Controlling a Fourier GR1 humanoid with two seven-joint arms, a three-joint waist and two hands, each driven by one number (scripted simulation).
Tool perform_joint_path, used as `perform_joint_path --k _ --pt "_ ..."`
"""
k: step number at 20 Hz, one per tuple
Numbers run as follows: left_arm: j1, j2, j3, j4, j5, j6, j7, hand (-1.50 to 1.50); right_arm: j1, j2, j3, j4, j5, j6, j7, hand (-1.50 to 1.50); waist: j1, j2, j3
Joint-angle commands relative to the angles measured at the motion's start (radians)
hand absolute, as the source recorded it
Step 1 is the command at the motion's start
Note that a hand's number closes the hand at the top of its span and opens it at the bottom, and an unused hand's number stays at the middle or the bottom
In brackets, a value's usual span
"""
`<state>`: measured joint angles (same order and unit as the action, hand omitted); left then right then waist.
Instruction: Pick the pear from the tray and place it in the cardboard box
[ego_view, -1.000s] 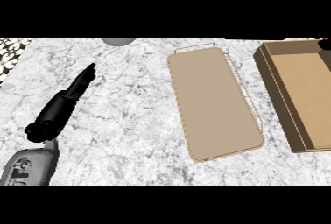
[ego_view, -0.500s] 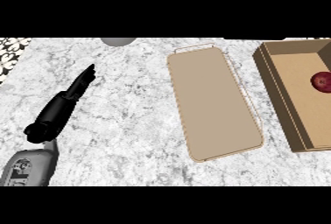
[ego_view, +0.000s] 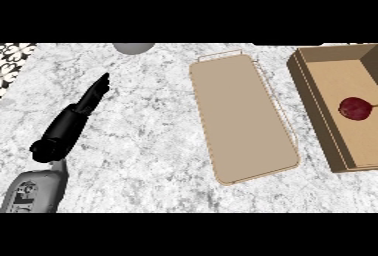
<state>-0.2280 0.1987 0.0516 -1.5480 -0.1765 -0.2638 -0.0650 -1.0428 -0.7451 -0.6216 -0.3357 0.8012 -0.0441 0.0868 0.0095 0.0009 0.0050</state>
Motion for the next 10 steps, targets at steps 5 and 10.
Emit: perform_joint_path --k 5,10 --pt "0.048 -0.003 -0.011 -0.067 0.008 -0.011 0.021 0.0 0.074 -0.031 -0.325 -0.054 -0.309 -0.167 -0.128 -1.5 -0.001 0.0 -0.001" --pt "0.05 -0.004 -0.011 -0.031 -0.008 -0.005 -0.029 0.0 0.209 -0.029 -0.402 -0.058 -0.406 -0.188 -0.279 -1.5 0.001 0.006 -0.003"
